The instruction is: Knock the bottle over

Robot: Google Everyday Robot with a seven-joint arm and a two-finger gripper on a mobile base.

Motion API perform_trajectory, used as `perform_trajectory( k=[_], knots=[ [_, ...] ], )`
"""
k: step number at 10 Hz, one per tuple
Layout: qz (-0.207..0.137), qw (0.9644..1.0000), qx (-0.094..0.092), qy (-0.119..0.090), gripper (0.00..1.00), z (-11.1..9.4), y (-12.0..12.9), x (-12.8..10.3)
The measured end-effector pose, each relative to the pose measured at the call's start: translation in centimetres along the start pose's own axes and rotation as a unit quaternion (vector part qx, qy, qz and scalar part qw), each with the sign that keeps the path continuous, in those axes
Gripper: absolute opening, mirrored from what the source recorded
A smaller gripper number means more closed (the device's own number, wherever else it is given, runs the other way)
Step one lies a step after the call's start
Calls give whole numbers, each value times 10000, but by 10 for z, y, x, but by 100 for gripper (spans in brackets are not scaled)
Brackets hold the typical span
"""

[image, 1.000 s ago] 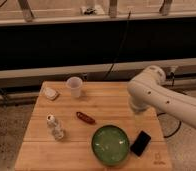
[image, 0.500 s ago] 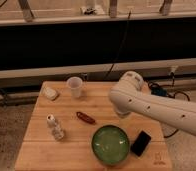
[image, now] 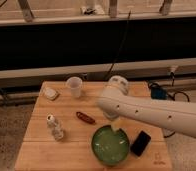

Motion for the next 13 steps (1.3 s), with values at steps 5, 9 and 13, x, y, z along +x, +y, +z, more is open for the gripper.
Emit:
perform_trajectory(
  k=[5,9,13],
  knots=[
    [-382,9990,120,-193,80,7,-6,-39],
    [-725,9963,189,-416,60,11,-9,-64],
    [-901,9938,182,-618,20,12,-6,-67]
  ],
)
